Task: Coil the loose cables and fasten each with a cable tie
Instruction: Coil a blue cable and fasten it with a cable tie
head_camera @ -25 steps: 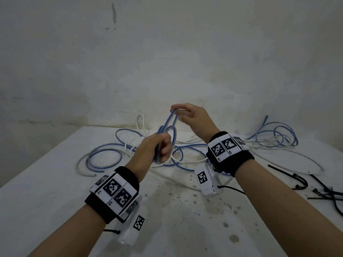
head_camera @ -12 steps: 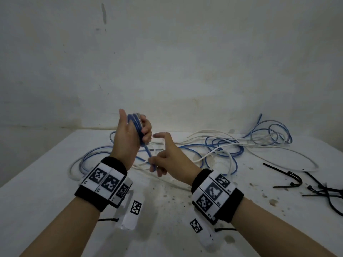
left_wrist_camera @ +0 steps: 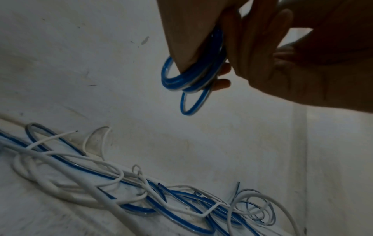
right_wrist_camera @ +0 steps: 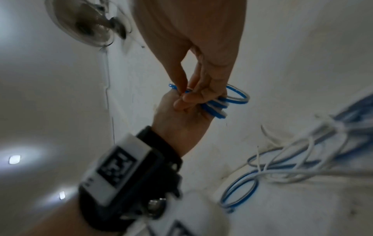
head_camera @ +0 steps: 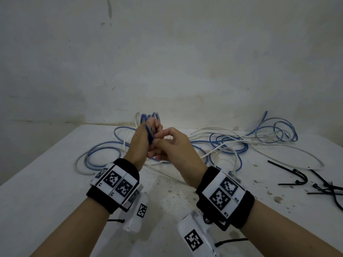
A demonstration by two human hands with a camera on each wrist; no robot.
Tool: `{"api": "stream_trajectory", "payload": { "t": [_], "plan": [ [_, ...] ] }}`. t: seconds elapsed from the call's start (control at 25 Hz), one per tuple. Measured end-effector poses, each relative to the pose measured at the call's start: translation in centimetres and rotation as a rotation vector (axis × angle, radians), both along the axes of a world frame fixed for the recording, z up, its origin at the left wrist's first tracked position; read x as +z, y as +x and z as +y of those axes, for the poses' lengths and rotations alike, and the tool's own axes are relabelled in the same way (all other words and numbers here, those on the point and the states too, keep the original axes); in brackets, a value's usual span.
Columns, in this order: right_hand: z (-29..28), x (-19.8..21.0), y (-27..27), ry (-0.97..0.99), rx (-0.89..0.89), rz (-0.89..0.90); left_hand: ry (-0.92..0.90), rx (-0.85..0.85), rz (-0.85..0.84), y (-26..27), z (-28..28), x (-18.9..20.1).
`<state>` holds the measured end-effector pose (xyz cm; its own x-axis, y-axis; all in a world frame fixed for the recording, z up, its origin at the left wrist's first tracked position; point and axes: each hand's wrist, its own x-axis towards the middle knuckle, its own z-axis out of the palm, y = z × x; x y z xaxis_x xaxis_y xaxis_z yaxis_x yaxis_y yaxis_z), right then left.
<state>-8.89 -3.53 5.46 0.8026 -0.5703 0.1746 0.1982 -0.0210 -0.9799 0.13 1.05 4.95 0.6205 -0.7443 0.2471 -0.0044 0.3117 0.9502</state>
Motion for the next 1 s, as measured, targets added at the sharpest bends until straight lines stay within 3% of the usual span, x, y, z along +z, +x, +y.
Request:
{"api": "stream_trajectory", "payload": {
  "t": [0.04, 0.16, 0.24, 0.28, 0.44, 0.56, 0.68, 0.84, 1.0],
  "plan": [
    [0.1, -0.1, -0.1, -0.147, -0.021, 0.016, 0.011, 0.001, 0.053, -0.2, 0.2, -0.1],
    [-0.2, -0.7, -0.3, -0.99, -0.307, 0.215, 0.066, 0.039, 0.07, -0.9, 0.6, -0.6],
    [-1.2, -0.5, -0.4, -1.233, -0.501, 0.194, 0.096, -0.017, 0.045, -0.9, 0.7, -0.8],
    [-2.1, -0.4, -0.3, -1.258, -0.469, 0.146, 0.117, -0.065, 0.039, -0.8, 0.8, -0.8],
    [-4.7, -0.2, -0.5, -0.991, 0.15, 0.145, 0.122, -0.221, 0.192, 0.1, 1.5, 0.0],
    [-4.5, -0.8, -0.6, -1.126, 0.056, 0.23, 0.161, -0.151, 0.202, 0.4, 1.3, 0.1],
    [-3.8, -1.1, -0.4, -1.24, -0.092, 0.344, 0.251, -0.043, 0.026, 0.4, 0.9, -0.4],
    [-3.2, -0.9, -0.8, -1.466, -0.094, 0.458, 0.445, -0.196, -0.046, 0.6, 1.4, -0.5],
    [-3.2, -0.7, -0.5, -1.502, -0.163, 0.373, 0.277, -0.08, 0.053, 0.9, 0.9, -0.4]
  ]
}}
